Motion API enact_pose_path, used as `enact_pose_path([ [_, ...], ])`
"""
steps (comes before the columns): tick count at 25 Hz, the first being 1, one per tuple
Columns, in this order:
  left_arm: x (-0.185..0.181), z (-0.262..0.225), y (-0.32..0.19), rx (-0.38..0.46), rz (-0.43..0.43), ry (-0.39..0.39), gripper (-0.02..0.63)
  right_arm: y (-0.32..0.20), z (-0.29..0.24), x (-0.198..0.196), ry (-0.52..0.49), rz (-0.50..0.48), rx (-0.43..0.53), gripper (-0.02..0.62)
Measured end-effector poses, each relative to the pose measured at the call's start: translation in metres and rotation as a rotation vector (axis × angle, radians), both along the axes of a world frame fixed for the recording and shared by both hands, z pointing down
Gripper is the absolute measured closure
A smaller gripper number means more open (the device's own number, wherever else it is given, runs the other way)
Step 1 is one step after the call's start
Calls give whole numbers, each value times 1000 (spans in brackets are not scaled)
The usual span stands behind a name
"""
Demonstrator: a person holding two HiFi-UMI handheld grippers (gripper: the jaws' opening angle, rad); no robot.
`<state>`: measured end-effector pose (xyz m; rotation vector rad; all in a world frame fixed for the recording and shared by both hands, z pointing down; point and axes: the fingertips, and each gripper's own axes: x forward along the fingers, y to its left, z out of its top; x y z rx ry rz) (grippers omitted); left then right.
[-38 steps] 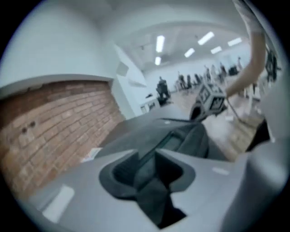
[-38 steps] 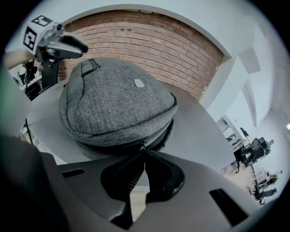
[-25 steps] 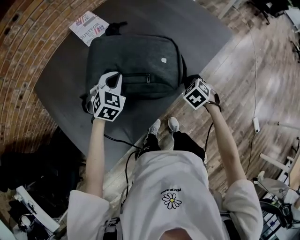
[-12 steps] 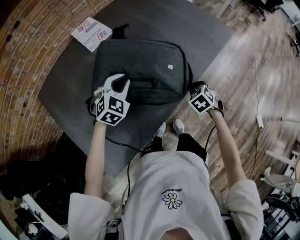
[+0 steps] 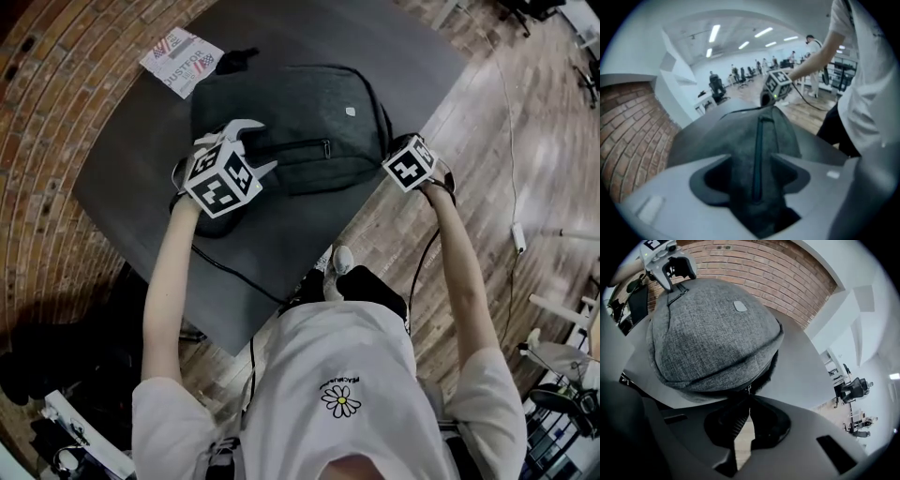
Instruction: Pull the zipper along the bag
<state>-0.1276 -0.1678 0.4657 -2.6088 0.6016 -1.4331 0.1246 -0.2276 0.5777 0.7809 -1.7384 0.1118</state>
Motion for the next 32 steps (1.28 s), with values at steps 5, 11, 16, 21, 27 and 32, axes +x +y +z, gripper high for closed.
enact_pose_path([
  [5,-2,13,-4,-7,-24,-44,351,14,-7,-7,-36,-70,-44,588],
  [11,4,22,-9,-29,-46,-48,354,52,-5,-6,-151,-47,-156,588],
  [16,5,23,-10,-28,-61,-49,356,87,-9,-22,-252,-56,-194,586],
  [21,5,24,-10,-21,-61,-59,356,125,-4,-58,-323,-87,-223,586],
  [27,7,24,-10,-14,-72,-50,356,151,-8,-109,-438,-34,-229,585],
  [32,7,24,-11,-17,-82,-48,356,155,-12,-138,-517,52,-251,581],
])
